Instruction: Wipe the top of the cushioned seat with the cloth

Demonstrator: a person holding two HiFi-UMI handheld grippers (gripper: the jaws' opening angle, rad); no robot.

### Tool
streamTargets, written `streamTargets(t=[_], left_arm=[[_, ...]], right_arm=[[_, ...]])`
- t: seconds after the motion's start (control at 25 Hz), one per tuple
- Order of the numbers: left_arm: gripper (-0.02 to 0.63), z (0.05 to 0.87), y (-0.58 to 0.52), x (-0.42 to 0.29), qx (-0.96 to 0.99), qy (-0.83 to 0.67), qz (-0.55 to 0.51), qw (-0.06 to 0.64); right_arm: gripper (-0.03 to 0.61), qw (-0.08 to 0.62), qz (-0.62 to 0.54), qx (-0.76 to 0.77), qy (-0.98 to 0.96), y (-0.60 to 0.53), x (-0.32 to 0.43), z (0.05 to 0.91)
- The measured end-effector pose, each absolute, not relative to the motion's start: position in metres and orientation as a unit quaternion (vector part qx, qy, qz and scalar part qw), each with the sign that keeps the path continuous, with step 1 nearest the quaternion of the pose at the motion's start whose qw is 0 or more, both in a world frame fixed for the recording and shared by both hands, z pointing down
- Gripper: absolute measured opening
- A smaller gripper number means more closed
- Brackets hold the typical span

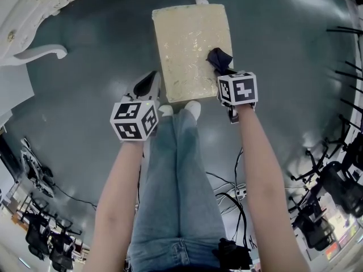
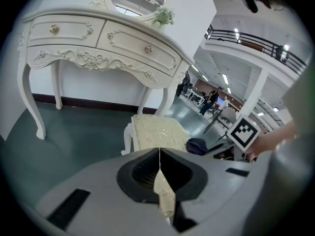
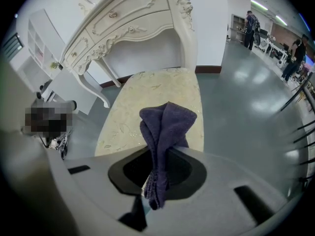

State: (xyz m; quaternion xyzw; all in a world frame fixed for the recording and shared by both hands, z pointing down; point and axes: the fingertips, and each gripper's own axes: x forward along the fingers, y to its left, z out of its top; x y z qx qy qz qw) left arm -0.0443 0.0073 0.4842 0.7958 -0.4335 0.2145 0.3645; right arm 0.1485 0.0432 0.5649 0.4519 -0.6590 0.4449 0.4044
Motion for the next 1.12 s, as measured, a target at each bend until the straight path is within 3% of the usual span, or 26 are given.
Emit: streamTargets(t=[1.12], left_arm=[[0.005,0.488,0.018,-0.082,0.781,-0.460,0.198,0.374]], right_arm=[[0.044,0.385,0.465,0.412,-0.683,0.044,0.064,0.562]])
